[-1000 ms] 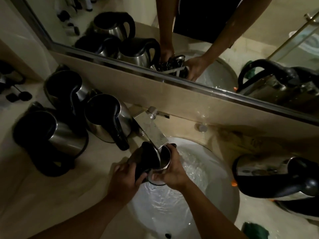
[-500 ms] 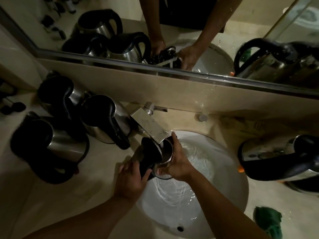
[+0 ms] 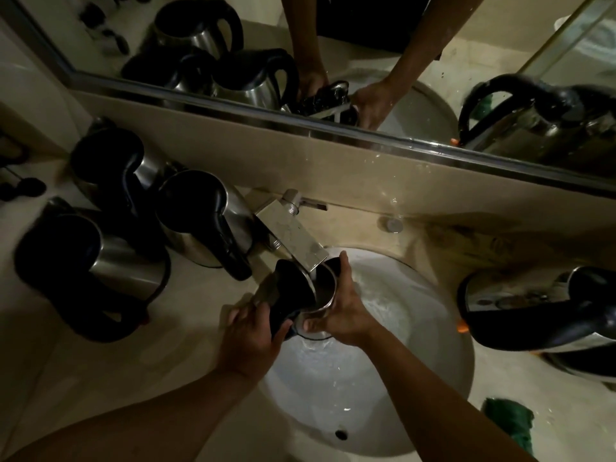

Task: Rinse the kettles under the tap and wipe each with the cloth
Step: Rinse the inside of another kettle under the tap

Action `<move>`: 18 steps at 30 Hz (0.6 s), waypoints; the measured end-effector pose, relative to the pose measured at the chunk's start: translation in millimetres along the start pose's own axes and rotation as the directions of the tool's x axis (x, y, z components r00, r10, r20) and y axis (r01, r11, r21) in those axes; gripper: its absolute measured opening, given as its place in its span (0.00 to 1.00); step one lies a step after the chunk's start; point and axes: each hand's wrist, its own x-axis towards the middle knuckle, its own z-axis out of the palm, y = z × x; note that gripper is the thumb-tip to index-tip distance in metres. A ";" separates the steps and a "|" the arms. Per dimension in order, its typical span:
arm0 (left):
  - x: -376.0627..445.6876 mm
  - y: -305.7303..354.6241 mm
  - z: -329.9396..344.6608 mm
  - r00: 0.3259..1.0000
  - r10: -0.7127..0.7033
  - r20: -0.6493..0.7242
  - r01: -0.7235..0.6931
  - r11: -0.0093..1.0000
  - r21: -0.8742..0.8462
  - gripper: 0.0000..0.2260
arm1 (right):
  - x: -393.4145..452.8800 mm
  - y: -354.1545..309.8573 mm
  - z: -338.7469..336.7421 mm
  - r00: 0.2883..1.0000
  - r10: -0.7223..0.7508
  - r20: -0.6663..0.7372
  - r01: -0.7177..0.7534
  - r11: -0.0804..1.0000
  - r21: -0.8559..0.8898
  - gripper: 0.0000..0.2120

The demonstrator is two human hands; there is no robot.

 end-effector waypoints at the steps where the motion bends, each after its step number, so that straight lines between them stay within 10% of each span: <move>1: 0.1 -0.4 0.9 1.000 -0.003 0.013 0.003 1.000 -0.006 0.24 | 0.5 1.6 -0.2 1.000 0.000 0.002 0.000 1.000 0.014 0.75; 18: -2.7 -2.8 -2.5 0.987 -0.041 0.155 0.048 0.998 -0.041 0.23 | -5.9 -2.2 0.2 1.000 0.020 -0.001 -0.020 0.998 0.061 0.73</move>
